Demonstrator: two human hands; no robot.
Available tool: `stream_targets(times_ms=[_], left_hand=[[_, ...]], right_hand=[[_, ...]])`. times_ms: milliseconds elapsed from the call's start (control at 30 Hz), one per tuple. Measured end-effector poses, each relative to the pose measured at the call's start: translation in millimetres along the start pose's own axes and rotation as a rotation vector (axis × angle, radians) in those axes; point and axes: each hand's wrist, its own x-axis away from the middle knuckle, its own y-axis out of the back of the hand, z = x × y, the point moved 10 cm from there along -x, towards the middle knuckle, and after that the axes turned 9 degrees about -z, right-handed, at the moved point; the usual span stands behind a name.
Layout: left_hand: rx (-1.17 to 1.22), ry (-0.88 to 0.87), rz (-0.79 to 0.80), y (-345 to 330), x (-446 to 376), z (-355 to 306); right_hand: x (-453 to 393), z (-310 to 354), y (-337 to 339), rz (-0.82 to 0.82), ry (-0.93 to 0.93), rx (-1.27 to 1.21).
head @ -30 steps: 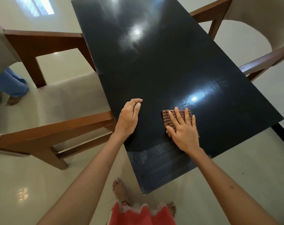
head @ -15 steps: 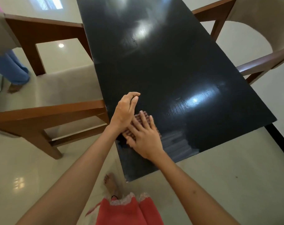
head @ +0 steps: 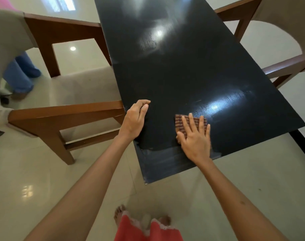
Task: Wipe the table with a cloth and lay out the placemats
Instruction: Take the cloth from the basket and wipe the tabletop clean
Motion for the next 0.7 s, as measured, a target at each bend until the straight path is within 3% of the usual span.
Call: stream_targets(times_ms=[267,533,700], left_hand=[[0.041,-0.007,-0.055,41,-2,12],[0.133,-0.016,-0.033,63,-2,25],[0.117,0.000,-0.013,57,2,27]], right_hand=[[21,164,-25,0.031,0.325,-0.078],[-63,207,-43,0.154,0.310,-0.015],[-26,196,-34,0.100,0.358,-0.057]])
